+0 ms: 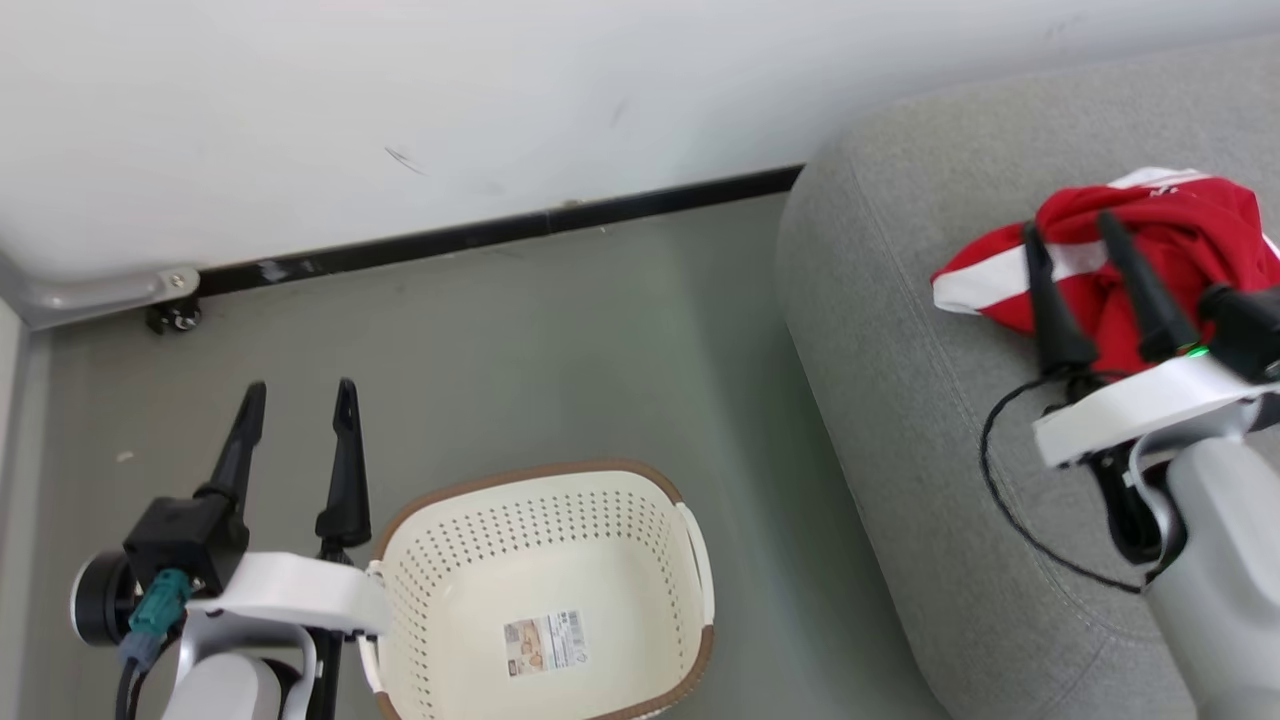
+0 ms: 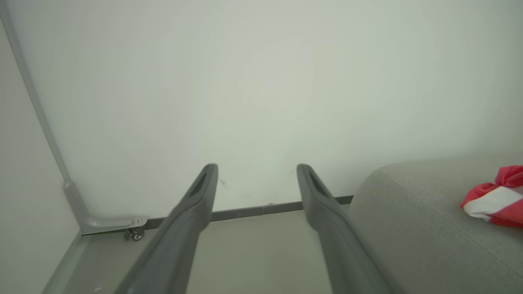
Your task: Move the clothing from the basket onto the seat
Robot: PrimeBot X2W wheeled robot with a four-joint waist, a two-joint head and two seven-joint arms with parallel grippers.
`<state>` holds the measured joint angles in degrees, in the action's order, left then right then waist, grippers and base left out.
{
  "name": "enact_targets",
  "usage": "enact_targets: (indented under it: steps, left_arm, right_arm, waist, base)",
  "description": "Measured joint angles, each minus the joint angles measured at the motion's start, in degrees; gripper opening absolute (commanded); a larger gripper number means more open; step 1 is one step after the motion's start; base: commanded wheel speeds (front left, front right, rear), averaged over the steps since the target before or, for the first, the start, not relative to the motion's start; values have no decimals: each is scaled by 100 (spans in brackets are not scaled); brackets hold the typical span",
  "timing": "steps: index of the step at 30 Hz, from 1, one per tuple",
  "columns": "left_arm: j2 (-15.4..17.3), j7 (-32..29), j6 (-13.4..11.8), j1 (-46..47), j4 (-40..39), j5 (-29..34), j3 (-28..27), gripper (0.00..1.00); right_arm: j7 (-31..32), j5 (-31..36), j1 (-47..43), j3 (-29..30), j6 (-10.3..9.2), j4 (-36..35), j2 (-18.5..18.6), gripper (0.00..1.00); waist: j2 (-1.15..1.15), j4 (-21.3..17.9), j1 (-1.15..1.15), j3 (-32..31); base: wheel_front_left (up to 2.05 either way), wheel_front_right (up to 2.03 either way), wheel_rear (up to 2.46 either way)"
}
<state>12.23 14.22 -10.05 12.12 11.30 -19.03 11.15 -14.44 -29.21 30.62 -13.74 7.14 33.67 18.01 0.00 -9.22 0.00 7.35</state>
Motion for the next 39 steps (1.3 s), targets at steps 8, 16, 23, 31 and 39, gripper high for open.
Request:
enact_targets:
  steps: [8,16,23,31,39]
  left_arm:
    - [-69,1,-5,-304,90,0,24,100]
    - [-133,2,-4,-455,135,1,80,100]
    - [-168,18,-3,-723,185,9,143,100]
    - [-249,18,-4,-896,181,137,269,100]
    - [-267,18,-4,-976,181,154,287,100]
  right_arm:
    - [0,216,-464,2,0,-92,-304,100]
    - [0,512,-924,132,0,-193,-541,100]
    - [1,710,-1403,267,0,-268,-769,100]
    - [34,1040,-1858,428,0,-438,-969,100]
    - [85,1263,-2233,638,0,-673,-1217,100]
  waist:
    - [0,227,0,-318]
    - [0,430,0,-590]
    - [0,567,0,-789]
    - [0,671,0,-957]
    - [0,746,0,-1052]
  base:
    - [0,0,0]
    - [0,0,0]
    - [0,0,0]
    - [0,0,0]
    - [0,0,0]
